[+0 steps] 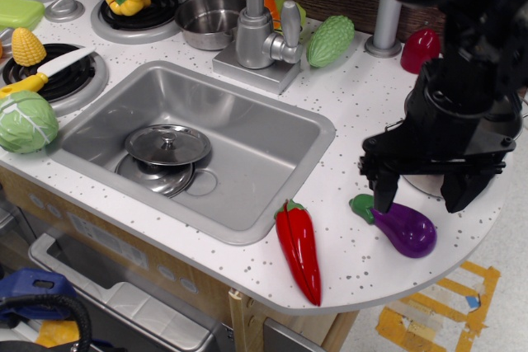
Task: Put eggplant in pot or pan
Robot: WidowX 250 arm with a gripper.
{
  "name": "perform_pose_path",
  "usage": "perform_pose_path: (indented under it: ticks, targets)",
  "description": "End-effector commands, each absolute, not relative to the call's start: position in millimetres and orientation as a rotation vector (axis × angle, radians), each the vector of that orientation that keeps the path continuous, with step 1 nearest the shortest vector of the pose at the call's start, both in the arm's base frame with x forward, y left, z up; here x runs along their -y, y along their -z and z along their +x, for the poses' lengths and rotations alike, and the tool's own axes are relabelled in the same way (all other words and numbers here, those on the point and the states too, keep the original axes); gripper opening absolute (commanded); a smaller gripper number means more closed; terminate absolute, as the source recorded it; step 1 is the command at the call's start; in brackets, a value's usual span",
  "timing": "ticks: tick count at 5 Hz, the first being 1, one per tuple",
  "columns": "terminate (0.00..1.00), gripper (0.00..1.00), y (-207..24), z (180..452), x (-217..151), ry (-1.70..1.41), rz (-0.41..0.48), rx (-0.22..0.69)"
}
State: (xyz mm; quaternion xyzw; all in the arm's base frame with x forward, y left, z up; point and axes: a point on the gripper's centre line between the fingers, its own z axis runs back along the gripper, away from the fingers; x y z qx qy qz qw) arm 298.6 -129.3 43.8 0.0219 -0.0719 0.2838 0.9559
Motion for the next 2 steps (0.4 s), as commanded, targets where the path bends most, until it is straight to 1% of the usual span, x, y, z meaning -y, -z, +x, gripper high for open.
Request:
perform_pose_path:
  ticks: [1,2]
  targets:
    - [0.0,1.0,-40.1,306.2,137.4,-0.588,0.057,0.207]
    - [0.0,1.0,-29.9,306.6,136.7,-0.591,0.036,0.211]
